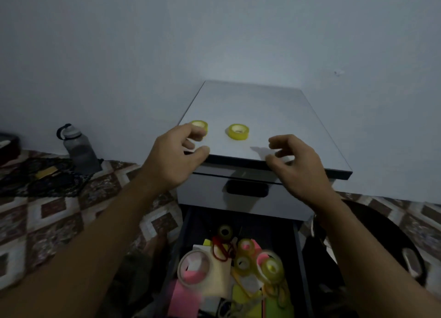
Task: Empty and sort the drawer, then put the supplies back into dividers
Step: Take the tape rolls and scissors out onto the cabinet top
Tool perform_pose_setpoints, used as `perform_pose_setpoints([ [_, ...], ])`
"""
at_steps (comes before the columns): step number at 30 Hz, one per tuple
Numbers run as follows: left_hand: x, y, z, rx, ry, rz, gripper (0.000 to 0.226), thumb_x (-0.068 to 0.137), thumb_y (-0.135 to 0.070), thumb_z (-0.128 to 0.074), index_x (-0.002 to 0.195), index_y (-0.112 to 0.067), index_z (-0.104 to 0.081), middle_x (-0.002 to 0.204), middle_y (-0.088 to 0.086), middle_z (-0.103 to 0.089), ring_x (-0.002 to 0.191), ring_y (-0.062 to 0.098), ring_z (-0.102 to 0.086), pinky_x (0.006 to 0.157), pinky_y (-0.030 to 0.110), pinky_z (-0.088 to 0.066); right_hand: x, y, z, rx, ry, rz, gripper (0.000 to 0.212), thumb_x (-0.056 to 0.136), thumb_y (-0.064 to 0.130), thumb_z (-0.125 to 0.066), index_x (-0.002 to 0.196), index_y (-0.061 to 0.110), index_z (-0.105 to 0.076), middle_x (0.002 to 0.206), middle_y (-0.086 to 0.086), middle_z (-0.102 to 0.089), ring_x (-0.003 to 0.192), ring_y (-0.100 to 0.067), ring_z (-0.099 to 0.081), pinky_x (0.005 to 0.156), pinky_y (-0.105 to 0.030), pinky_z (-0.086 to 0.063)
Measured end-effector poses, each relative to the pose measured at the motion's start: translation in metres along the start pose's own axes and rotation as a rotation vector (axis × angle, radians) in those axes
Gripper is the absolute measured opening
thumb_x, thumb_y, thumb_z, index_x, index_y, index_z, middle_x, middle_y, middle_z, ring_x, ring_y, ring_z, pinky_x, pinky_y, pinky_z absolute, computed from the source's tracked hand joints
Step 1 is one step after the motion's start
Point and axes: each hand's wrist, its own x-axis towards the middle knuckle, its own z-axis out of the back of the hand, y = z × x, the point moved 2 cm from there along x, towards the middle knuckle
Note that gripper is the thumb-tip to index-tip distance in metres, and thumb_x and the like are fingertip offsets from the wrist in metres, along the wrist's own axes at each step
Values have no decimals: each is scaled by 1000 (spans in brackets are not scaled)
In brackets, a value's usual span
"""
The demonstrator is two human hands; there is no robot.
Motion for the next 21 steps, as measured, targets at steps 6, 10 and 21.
perform_pose_setpoints([
  [6, -60, 12, -34, -127, 152, 78, 27, 87, -28, -70, 110, -14, -69, 98, -3, -68, 88, 8, -64, 77, 14, -52, -66, -37, -1, 10, -42, -124, 22, 89, 18, -67, 111, 21, -64, 105, 14, -66, 93, 1, -61, 75, -21, -50],
  [10, -98, 40, -81, -86, 296, 234, 20, 91, -18, -70, 111, -15, -68, 101, -2, -67, 90, 9, -63, 70, 6, -48, -104, -78, -27, -8, 54, -317, 22, 88, 11, -68, 110, 15, -66, 98, 9, -66, 89, -10, -63, 77, -15, -49],
  [21, -162, 87, -198, 50, 679, 320, 23, 84, -24, -67, 107, -21, -66, 99, -5, -62, 93, 16, -60, 79, 38, -54, -173, -151, -98, -232, 416, -620, 44, 85, 33, -69, 125, 18, -59, 118, -11, -61, 109, -32, -59, 87, -33, -49],
])
